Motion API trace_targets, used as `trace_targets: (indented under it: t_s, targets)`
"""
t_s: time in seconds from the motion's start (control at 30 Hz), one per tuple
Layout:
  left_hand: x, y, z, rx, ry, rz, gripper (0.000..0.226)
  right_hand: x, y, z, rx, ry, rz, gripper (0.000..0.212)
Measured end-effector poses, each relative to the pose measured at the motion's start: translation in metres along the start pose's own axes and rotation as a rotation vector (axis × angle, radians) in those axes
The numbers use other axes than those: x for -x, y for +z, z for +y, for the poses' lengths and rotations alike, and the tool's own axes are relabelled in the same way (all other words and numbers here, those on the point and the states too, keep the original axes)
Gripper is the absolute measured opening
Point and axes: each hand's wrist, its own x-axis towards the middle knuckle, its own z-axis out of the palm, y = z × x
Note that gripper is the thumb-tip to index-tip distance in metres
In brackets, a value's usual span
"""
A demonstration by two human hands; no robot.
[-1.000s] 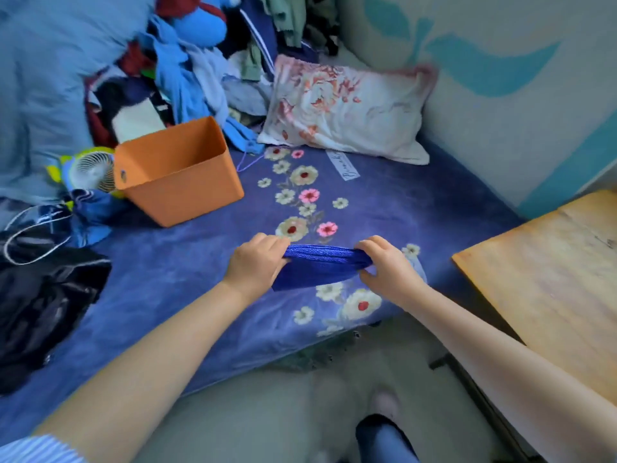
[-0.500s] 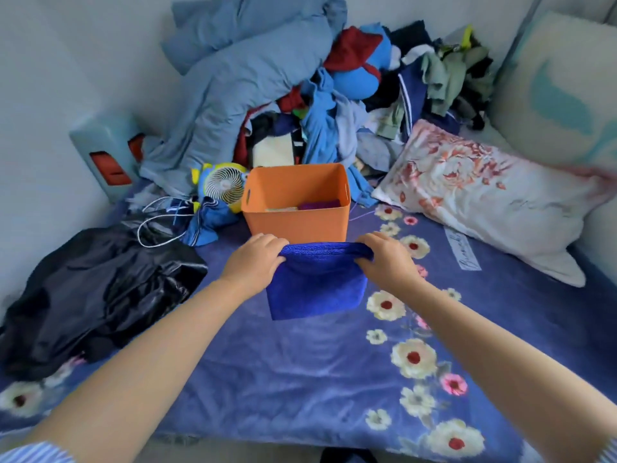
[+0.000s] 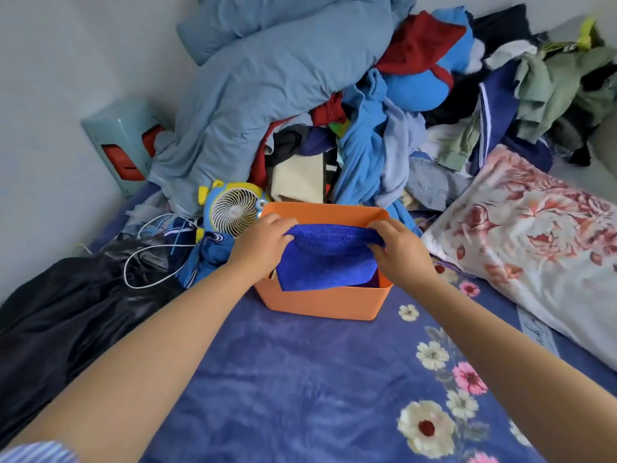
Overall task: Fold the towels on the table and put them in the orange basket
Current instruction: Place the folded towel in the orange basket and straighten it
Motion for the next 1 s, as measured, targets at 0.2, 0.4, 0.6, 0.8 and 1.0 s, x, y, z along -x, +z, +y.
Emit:
trace_targets:
  t_s: [0.2,0.4,0.6,0.8,1.0]
  targets:
    - [-0.084,0.034,-0.046,0.206,-0.117,0.068,0.029,-0.083,0.049,0.022,-0.012,-0.021,0.029,0.036]
    - [-0.126,0.094,-0.111,0.340,-0.252,-0.049,0.026,-0.136,0.127,0.052,-0.165,0.123,-0.188,0.036]
    - [-0.142,0.165,-0.158,0.048,-0.414,-0.458,0.026,-0.156,0.202,0.074,-0.298,0.355,-0.557,0.028]
    - [-0.162,0.218,-0.175,-0.131,-0.485,-0.559,0.024,-0.176,0.257,0.097,-0.422,0.591,-0.684,0.025]
    - [-0.198,0.249,-0.194,-0.225,-0.521,-0.541,0.031,-0.217,0.296,0.121,-0.409,0.526,-0.558,0.015]
